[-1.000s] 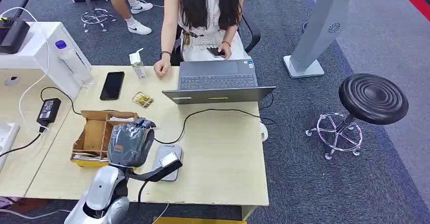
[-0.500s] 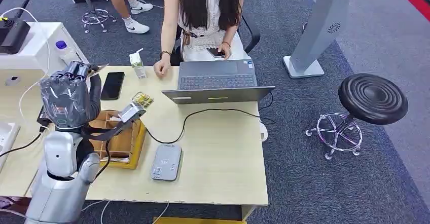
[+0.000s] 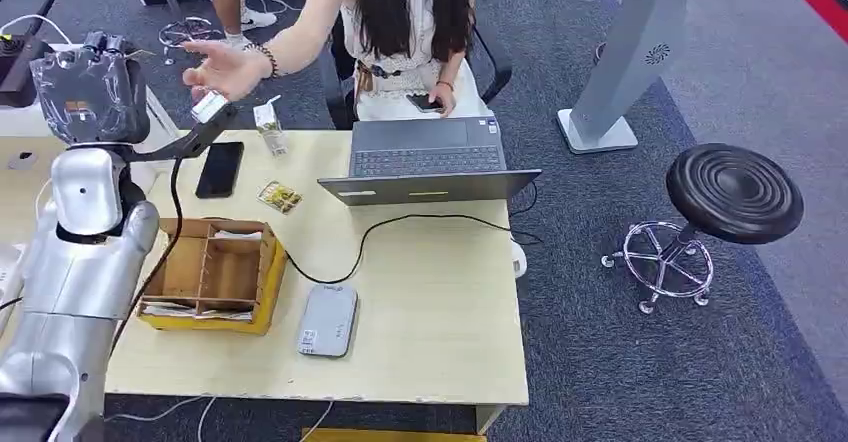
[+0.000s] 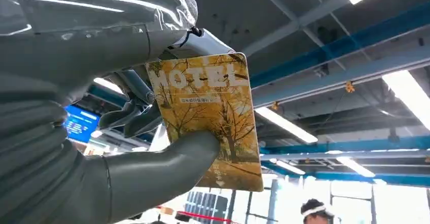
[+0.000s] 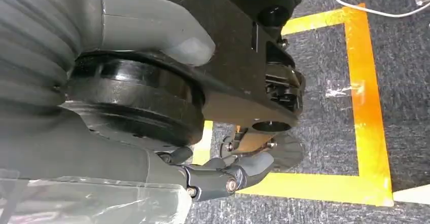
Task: Pass the card to the sensor for recognition and then transmit it.
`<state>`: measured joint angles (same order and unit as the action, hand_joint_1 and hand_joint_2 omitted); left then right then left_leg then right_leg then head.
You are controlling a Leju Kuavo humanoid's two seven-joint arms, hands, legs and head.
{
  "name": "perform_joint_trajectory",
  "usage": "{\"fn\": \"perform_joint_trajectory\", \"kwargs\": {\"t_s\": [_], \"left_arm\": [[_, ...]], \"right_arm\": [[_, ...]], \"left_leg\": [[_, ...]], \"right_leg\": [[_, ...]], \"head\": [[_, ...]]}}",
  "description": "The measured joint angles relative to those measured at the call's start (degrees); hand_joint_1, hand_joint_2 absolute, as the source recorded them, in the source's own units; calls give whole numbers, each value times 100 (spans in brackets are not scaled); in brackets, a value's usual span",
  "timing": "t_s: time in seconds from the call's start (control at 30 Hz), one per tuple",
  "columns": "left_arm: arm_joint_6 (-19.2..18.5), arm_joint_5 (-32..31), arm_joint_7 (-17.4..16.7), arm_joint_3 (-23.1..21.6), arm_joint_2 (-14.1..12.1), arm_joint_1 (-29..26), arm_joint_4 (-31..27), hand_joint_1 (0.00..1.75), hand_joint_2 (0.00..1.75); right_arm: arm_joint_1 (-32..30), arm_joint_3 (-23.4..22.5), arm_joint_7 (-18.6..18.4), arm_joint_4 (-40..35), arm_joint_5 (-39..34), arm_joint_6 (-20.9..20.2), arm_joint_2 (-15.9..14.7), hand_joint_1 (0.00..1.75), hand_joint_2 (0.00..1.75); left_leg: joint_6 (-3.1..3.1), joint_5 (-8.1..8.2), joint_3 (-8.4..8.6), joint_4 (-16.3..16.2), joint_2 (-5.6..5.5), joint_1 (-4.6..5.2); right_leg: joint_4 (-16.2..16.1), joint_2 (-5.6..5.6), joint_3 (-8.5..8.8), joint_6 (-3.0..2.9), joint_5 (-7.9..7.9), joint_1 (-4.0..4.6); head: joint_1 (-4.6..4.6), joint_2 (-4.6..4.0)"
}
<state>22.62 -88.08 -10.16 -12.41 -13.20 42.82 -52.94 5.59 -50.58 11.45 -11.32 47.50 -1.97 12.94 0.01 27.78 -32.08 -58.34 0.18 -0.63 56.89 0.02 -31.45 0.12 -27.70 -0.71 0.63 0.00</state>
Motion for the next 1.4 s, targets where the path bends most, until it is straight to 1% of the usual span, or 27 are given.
{"fn": "perform_joint_trajectory", "kwargs": {"t_s": [0.13, 0.37, 0.4, 0.53, 0.63, 0.87, 1.4], "left_arm": [[-11, 0, 4, -4, -22, 50, 150, 175, 175], [112, 4, 74, -11, -24, 56, 354, 175, 175], [122, 4, 76, -11, -24, 55, 378, 0, 175], [114, 24, 147, -13, -24, 54, 463, 0, 175], [223, 50, 249, -13, -24, 36, 487, 0, 175], [328, 77, 260, -13, -24, -59, 494, 0, 175], [330, 77, 260, -13, -26, -72, 494, 0, 175]], "right_arm": [[-3, 0, -20, 0, 2, 0, 0, 0, 175], [-2, 0, -22, 0, 9, 0, 0, 0, 175], [-2, 0, -22, 0, 9, 0, 0, 0, 175], [-2, 0, -22, 0, 9, 0, 0, 0, 175], [-3, 0, -22, 0, 11, -9, 0, 0, 175], [-4, 0, -20, 0, 13, -24, 0, 0, 175], [-4, 0, -20, 0, 13, -26, 0, 0, 175]], "left_leg": [[0, 0, -4, 0, 1, 0], [0, 0, -4, 0, 1, 0], [0, 0, -4, 0, 1, 0], [0, 0, -4, 0, 0, 0], [0, 0, -6, 0, 1, 0], [0, 0, -8, 0, -1, 0], [0, 0, -9, 0, -1, 0]], "right_leg": [[-1, 2, -6, 0, 0, 0], [0, 2, -5, 0, 0, 0], [0, 2, -5, 0, 0, 0], [0, 1, -5, 0, 0, 0], [0, 2, -6, 0, 0, 0], [0, 1, -7, 0, 0, 0], [0, 0, -7, 0, 0, 0]], "head": [[0, 0], [2, 0], [0, 0], [0, 0], [0, 0], [0, 0], [0, 0]]}}
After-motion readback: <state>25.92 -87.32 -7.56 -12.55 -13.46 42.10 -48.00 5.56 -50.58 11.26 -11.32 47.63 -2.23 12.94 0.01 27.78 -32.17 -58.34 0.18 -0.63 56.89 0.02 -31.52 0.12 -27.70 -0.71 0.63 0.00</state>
